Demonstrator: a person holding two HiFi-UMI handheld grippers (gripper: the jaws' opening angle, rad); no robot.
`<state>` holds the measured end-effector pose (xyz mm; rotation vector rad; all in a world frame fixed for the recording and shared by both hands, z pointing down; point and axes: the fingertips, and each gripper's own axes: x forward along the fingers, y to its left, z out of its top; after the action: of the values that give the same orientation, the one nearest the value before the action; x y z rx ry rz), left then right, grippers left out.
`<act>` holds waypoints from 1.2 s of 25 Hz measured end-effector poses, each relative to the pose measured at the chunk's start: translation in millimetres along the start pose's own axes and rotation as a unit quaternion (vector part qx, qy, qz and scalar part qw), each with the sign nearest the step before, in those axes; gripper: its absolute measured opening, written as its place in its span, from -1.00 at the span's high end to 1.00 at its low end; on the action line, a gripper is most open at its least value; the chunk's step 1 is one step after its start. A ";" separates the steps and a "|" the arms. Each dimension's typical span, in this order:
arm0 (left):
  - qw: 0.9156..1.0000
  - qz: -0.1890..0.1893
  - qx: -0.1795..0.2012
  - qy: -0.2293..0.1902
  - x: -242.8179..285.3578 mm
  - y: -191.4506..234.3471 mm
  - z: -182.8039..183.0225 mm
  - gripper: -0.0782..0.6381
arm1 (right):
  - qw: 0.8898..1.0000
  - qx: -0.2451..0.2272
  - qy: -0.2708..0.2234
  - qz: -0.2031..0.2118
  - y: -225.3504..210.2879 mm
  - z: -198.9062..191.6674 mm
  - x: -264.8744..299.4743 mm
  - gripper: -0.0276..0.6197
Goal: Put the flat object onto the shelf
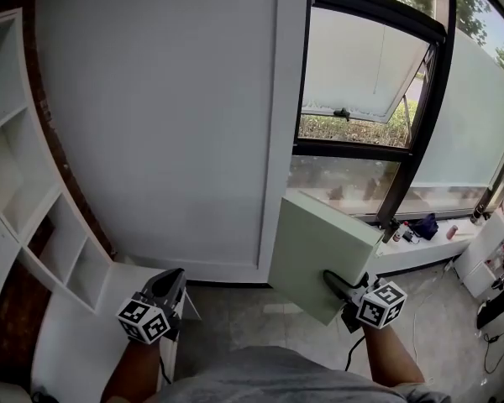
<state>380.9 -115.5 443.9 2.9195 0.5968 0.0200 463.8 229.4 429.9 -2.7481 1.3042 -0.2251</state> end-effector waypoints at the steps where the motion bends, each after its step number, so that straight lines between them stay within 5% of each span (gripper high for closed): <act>1: 1.000 0.010 0.000 -0.003 -5.7 1.8 5.2 0.78 | 1.000 -0.005 0.000 0.010 2.9 4.0 7.8 0.05; 9: 0.993 0.111 0.011 -0.029 -82.9 32.4 28.3 0.78 | 0.993 -0.042 -0.002 0.110 52.0 32.2 85.0 0.05; 15: 0.977 0.209 0.024 -0.038 -171.1 52.5 42.9 0.78 | 0.975 -0.083 -0.010 0.207 125.6 56.2 150.8 0.05; 20: 0.953 0.298 0.030 -0.041 -257.6 58.2 53.7 0.78 | 0.947 -0.123 -0.027 0.295 214.3 75.4 200.1 0.05; 30: 0.891 0.449 0.039 -0.044 -417.8 29.3 75.2 0.78 | 0.876 -0.215 -0.083 0.424 404.1 118.0 245.3 0.06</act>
<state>11.2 -317.1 382.4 2.9531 -0.8091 -0.0257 329.2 -213.6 277.9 -2.0721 2.5551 0.4037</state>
